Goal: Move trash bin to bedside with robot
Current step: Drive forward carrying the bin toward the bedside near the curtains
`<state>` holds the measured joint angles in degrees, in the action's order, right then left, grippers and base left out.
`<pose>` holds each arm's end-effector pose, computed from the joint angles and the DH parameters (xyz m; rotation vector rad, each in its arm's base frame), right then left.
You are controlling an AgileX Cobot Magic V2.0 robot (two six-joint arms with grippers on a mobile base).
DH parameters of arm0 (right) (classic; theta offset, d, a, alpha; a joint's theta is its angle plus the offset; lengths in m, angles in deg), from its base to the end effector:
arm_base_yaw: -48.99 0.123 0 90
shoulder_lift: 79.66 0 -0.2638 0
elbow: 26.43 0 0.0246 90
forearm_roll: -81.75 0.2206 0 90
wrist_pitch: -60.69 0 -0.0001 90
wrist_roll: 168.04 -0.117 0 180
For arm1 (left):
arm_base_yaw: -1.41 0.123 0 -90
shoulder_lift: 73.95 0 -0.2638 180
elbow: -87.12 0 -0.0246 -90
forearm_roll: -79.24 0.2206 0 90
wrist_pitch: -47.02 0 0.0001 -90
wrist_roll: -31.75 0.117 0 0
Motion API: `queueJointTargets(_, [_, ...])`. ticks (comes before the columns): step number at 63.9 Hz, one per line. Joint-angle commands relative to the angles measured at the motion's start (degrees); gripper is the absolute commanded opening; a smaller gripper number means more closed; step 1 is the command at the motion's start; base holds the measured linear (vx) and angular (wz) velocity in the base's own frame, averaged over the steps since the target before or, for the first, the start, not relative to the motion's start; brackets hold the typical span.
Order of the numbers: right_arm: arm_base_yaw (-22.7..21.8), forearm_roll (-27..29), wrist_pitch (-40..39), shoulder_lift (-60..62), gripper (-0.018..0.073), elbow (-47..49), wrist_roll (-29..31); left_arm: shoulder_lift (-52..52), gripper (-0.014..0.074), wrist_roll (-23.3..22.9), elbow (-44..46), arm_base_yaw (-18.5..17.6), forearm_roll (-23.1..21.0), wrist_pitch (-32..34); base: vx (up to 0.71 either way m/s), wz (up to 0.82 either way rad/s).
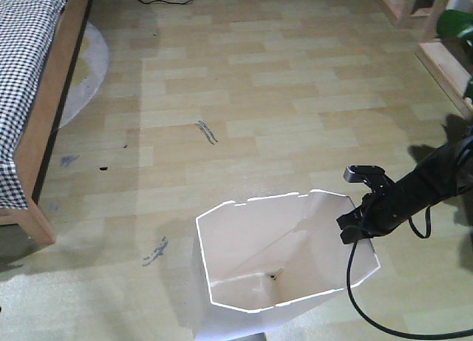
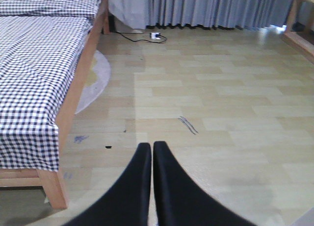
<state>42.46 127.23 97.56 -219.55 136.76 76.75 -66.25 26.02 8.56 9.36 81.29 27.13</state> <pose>0.3071 0.0153 -0.0053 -0.4753 2.9785 0.6836 0.0686 0.0110 0.1647 -0.1981 1.8423 0.0617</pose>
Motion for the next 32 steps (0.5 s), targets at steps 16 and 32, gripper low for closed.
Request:
queueJointTargets(16, [-0.11,4.72,9.4,4.19,-0.0005,0.82,0.01,-0.81,-0.0006,-0.25,-0.19,-0.17,-0.13,3.76,0.33,0.25])
queueJointTargets(32, [-0.11,4.72,9.4,4.19,-0.0005,0.82,0.01,-0.81,-0.0006,-0.25,-0.19,-0.17,-0.13,3.76,0.32,0.22])
